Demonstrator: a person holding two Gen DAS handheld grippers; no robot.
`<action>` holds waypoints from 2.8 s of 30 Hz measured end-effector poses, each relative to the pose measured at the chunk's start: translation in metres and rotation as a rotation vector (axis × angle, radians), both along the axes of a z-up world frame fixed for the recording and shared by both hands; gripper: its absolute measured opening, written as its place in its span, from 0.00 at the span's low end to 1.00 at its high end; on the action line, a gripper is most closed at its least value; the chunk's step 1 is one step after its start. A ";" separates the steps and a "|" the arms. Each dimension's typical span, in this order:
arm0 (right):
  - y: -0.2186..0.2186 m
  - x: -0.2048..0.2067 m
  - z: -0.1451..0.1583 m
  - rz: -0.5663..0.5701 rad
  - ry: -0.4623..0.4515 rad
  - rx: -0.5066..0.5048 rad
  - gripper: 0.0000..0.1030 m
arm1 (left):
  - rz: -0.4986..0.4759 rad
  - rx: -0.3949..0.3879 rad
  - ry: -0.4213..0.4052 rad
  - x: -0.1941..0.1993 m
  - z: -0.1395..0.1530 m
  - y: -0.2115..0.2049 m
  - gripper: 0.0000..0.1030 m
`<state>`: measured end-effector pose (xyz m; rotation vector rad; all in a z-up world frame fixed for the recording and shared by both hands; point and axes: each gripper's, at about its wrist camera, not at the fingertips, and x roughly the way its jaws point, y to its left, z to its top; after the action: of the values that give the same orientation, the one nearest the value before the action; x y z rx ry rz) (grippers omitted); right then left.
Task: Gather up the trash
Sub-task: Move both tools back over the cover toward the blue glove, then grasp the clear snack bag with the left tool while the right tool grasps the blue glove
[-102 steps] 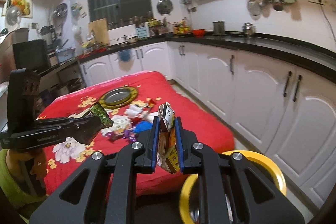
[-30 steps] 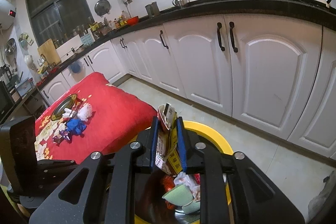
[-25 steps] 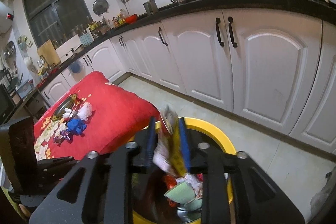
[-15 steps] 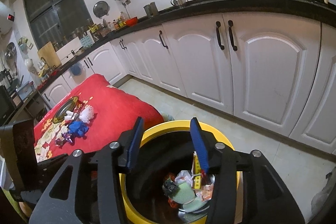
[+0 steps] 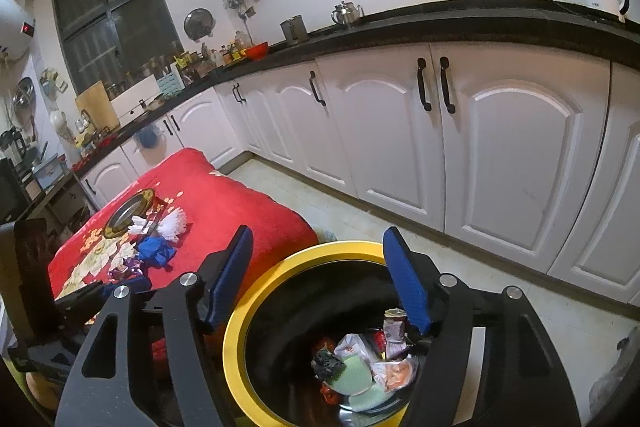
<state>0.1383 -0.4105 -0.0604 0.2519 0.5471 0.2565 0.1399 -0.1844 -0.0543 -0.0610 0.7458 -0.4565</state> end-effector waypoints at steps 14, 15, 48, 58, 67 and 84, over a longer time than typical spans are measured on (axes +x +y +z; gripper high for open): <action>0.025 -0.006 0.015 0.052 -0.027 -0.022 0.64 | 0.083 -0.009 -0.082 -0.013 0.022 0.032 0.89; 0.027 -0.007 0.017 0.056 -0.030 -0.025 0.64 | 0.088 -0.010 -0.088 -0.014 0.024 0.034 0.89; 0.141 -0.002 0.026 0.268 -0.028 -0.123 0.68 | 0.423 -0.071 -0.163 -0.030 0.034 0.170 0.89; 0.194 0.017 0.022 0.367 -0.020 -0.157 0.68 | 0.544 -0.075 -0.112 -0.024 0.016 0.219 0.89; 0.239 0.046 -0.004 0.435 0.032 -0.218 0.65 | 0.593 -0.104 -0.028 -0.014 -0.011 0.246 0.89; 0.277 0.096 -0.061 0.484 0.164 -0.302 0.41 | 0.548 -0.250 0.079 0.006 -0.046 0.253 0.63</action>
<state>0.2345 -0.1339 -0.1215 -0.1600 0.7976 0.6194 0.1455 0.0688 -0.0999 -0.5078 0.7113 -0.0203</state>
